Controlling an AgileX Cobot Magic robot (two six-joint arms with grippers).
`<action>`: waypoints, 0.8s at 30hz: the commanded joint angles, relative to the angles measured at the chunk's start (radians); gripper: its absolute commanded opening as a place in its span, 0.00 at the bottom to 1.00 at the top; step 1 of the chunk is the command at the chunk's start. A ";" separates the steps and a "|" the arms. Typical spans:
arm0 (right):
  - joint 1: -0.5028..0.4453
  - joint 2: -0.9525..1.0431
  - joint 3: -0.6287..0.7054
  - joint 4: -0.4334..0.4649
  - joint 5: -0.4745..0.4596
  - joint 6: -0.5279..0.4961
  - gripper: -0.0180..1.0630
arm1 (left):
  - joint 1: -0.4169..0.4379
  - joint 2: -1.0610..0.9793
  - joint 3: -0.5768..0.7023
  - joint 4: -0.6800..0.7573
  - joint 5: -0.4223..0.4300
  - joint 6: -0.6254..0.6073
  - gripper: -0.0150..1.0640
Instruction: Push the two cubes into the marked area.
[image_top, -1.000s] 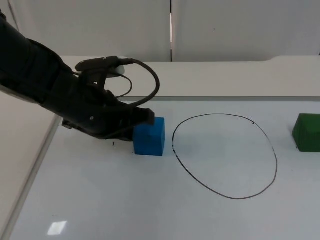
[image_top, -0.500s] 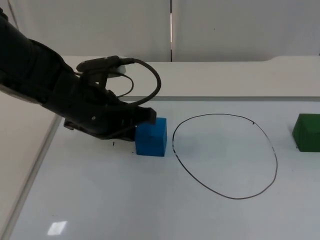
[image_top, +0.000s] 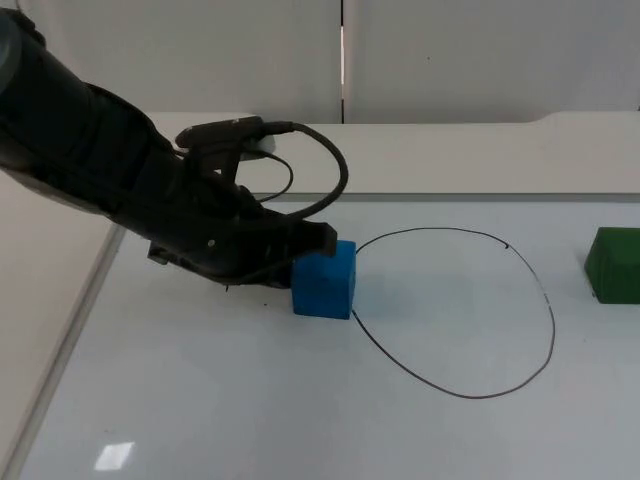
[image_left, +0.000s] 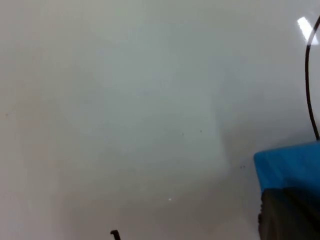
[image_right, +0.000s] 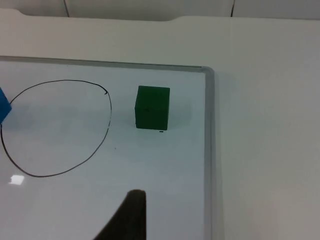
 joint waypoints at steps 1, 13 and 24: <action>-0.006 -0.004 0.000 -0.002 -0.003 -0.015 0.99 | -0.007 0.001 -0.005 -0.022 0.006 0.003 0.01; -0.006 -0.004 0.000 -0.002 -0.003 -0.015 0.99 | -0.057 0.001 -0.005 -0.052 0.012 0.003 0.01; -0.006 -0.004 0.000 -0.002 -0.003 -0.015 0.99 | -0.081 0.001 -0.005 -0.075 -0.003 0.003 0.01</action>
